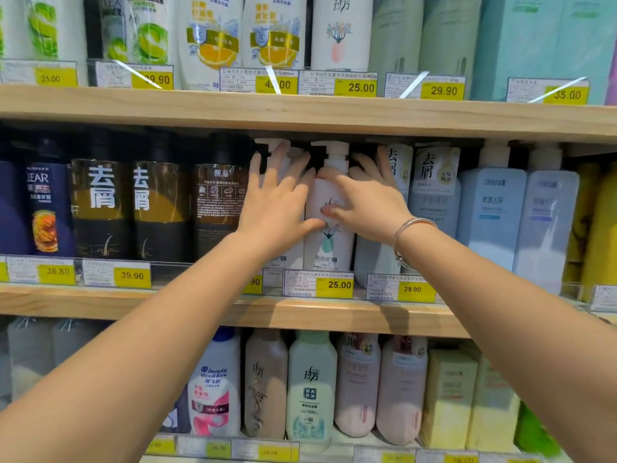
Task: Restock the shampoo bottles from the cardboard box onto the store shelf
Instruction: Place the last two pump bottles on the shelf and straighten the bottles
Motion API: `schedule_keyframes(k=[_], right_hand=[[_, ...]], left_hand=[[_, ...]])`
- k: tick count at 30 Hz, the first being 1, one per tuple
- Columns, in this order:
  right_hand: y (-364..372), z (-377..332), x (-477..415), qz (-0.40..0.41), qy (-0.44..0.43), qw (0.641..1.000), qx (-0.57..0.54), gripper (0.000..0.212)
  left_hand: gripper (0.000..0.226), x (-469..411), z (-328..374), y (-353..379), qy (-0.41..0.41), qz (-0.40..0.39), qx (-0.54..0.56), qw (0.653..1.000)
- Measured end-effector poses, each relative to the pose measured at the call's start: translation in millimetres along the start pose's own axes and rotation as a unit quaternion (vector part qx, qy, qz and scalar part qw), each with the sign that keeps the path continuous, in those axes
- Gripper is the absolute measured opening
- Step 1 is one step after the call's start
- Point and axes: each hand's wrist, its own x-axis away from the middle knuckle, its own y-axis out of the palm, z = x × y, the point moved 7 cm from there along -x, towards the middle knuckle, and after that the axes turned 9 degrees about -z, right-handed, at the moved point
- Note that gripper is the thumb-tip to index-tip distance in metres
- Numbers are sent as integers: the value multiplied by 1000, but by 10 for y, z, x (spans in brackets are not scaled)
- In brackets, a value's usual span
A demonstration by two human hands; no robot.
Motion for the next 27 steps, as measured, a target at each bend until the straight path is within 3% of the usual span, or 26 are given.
schedule_keyframes(k=[3, 7, 10, 14, 18, 22, 27], right_hand=[[7, 55, 3, 18, -29, 998, 45, 58], [79, 87, -21, 2, -44, 990, 132, 80], [2, -2, -84, 1, -62, 983, 173, 82], [-156, -16, -124, -42, -66, 985, 155, 75], [-109, -11, -21, -118, -53, 988, 83, 75], [-159, -56, 69, -60, -85, 991, 86, 70], [-284, -55, 106, -13, -95, 991, 97, 60]], left_hand=[[88, -74, 72, -35, -10, -24, 5, 1000], [95, -133, 93, -5, -19, -84, -10, 996], [102, -203, 91, -62, -10, -97, 1, 995], [78, -238, 41, -168, 6, -104, 111, 988], [72, -171, 16, -161, 12, -77, 157, 985], [73, -87, -40, -111, 6, -47, 246, 968], [56, -128, -124, -163, 8, -6, 343, 939]])
